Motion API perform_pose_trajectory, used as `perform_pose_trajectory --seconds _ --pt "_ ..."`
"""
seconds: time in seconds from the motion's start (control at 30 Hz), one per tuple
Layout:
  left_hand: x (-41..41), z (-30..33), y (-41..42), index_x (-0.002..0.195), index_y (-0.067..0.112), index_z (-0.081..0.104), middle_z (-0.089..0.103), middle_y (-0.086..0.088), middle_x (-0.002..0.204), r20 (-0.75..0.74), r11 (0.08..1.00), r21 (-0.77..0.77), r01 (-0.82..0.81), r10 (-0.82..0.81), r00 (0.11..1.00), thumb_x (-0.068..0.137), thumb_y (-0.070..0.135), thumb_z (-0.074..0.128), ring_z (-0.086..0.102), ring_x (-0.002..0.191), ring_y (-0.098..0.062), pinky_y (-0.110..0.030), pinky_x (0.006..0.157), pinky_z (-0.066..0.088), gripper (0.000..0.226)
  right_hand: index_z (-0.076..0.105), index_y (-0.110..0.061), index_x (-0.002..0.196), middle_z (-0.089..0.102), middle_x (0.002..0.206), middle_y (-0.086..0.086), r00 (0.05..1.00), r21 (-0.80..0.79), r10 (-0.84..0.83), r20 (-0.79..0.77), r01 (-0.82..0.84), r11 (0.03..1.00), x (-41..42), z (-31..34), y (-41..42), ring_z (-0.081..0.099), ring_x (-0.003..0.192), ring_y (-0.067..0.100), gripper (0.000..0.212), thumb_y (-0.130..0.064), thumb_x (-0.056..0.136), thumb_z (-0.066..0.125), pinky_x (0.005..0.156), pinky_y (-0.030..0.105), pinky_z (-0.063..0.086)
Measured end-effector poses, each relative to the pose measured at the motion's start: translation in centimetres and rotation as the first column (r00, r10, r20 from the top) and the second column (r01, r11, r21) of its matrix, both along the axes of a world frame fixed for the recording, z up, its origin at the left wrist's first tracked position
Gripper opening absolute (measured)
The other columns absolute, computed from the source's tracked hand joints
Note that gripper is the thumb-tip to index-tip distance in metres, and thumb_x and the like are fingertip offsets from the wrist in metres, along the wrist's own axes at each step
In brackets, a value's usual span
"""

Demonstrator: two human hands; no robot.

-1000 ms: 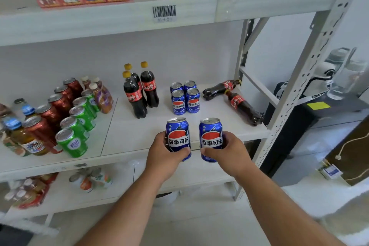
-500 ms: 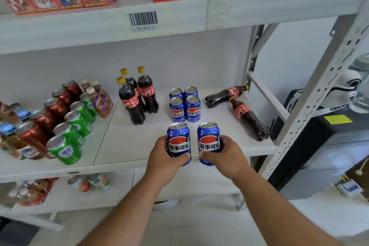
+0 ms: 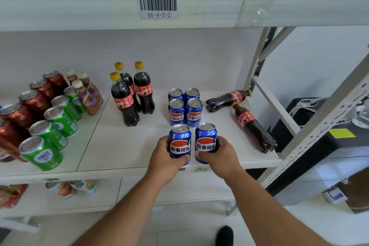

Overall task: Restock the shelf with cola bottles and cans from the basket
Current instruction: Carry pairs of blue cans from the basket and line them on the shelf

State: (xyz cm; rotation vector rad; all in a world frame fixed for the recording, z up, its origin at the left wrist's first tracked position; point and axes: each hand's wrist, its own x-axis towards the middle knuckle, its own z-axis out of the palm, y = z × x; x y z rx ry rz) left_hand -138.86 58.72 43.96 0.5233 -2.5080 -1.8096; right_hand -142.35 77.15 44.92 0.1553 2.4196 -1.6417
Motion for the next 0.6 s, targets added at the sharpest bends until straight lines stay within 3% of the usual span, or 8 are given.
perform_pose_trajectory --seconds 0.1,0.23,0.37,0.6 --pt "-1.1 -0.9 -0.1 0.138 0.026 0.051 0.065 0.018 0.112 0.003 0.999 0.005 -0.051 0.051 0.999 0.075 0.011 0.092 0.060 0.095 0.011 -0.007 0.070 0.046 0.077 0.060 -0.024 0.124 0.072 0.107 -0.011 1.000 0.013 0.021 0.004 -0.021 1.000 -1.5 -0.8 -0.3 0.068 0.094 0.006 0.058 -0.021 0.076 0.091 0.074 0.020 0.053" --pt "-2.3 -2.0 -0.5 0.136 0.029 0.052 0.064 0.024 0.109 -0.011 0.995 -0.013 -0.099 0.099 0.995 0.073 0.015 0.094 0.063 0.099 0.008 -0.014 0.077 0.051 0.077 0.058 -0.024 0.128 0.071 0.111 -0.011 0.999 -0.020 0.041 0.016 -0.040 0.999 -3.1 -2.2 -1.0 0.068 0.098 0.007 0.063 -0.018 0.075 0.092 0.077 0.020 0.054" --pt "-3.2 -3.0 -0.9 0.137 0.032 0.052 0.069 0.018 0.119 -0.037 0.993 -0.015 -0.114 0.114 0.993 0.071 0.016 0.096 0.068 0.110 -0.003 -0.031 0.095 0.058 0.081 0.056 -0.022 0.134 0.071 0.114 -0.012 0.998 -0.042 0.060 0.014 -0.059 0.997 -3.9 -3.3 -1.4 0.067 0.102 0.005 0.069 -0.016 0.076 0.091 0.080 0.019 0.054" --pt "-4.1 -4.3 -0.8 0.141 0.030 0.050 0.069 0.015 0.130 -0.073 0.996 0.008 -0.090 0.090 0.993 0.073 0.015 0.095 0.067 0.118 -0.005 -0.041 0.103 0.058 0.083 0.051 -0.024 0.139 0.069 0.122 -0.014 0.993 -0.078 0.117 -0.028 -0.118 0.990 -4.6 -3.9 -1.4 0.067 0.110 0.002 0.071 -0.015 0.079 0.090 0.098 0.030 0.057"
